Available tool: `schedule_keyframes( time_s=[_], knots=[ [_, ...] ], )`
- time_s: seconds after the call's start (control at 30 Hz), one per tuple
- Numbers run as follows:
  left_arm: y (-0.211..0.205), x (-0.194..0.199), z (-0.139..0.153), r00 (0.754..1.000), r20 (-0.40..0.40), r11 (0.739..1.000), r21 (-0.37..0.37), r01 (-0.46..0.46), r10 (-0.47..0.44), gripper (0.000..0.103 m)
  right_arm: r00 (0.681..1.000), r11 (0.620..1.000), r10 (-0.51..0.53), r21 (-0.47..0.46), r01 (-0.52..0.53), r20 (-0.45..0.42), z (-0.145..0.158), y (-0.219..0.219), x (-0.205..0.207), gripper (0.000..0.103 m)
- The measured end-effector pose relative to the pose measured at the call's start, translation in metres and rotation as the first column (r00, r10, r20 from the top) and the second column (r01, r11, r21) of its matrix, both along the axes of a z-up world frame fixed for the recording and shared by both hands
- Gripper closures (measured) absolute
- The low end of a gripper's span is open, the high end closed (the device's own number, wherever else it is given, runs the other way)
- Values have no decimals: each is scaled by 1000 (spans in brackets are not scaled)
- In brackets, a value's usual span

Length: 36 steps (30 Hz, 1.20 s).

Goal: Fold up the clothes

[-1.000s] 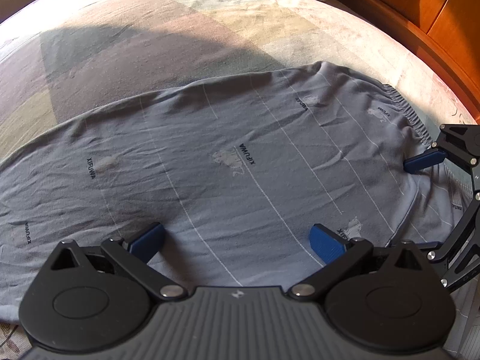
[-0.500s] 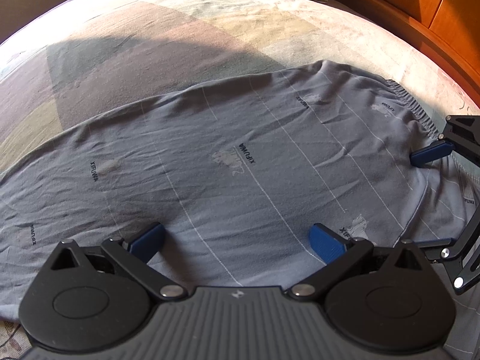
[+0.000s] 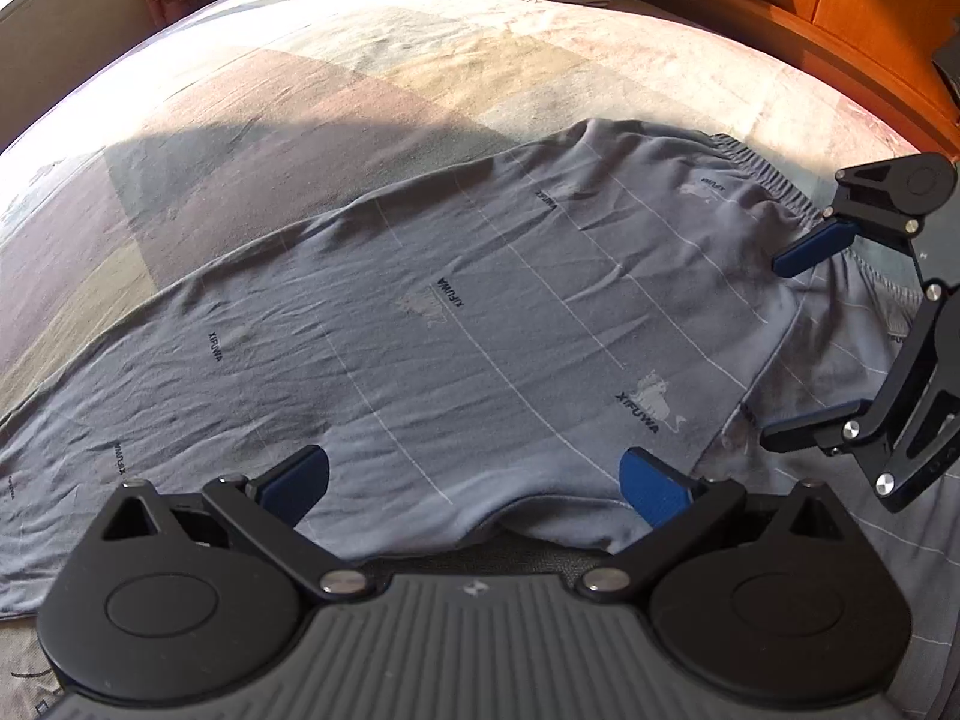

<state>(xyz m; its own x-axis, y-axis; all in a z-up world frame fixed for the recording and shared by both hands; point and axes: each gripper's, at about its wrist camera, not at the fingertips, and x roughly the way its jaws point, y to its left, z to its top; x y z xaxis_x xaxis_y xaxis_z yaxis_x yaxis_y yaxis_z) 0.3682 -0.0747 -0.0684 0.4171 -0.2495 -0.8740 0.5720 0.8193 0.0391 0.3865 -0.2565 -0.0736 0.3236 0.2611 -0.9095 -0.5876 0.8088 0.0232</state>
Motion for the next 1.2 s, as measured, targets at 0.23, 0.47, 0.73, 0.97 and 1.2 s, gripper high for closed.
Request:
schedule_keyframes(
  time_s=[0.23,0.47,0.73,0.97,1.2],
  knots=[
    [6,-14,4,999,-50,999,-53,-8,5,1,999,997,12,74,-8,-40,6,-6,-6,0],
    [-7,11,7,999,-45,998,-64,9,-12,1,999,991,-16,130,22,-47,13,-26,10,0],
    [-42,32,2,998,-7,998,-28,62,-62,1,997,994,-70,83,67,28,13,-60,52,0],
    [-48,-30,9,945,115,946,151,287,-305,1,931,945,323,-116,-306,170,12,-44,0,0],
    [-37,-128,26,850,125,850,224,478,-511,1,847,857,502,-234,-459,176,15,-41,-72,0]
  ],
)
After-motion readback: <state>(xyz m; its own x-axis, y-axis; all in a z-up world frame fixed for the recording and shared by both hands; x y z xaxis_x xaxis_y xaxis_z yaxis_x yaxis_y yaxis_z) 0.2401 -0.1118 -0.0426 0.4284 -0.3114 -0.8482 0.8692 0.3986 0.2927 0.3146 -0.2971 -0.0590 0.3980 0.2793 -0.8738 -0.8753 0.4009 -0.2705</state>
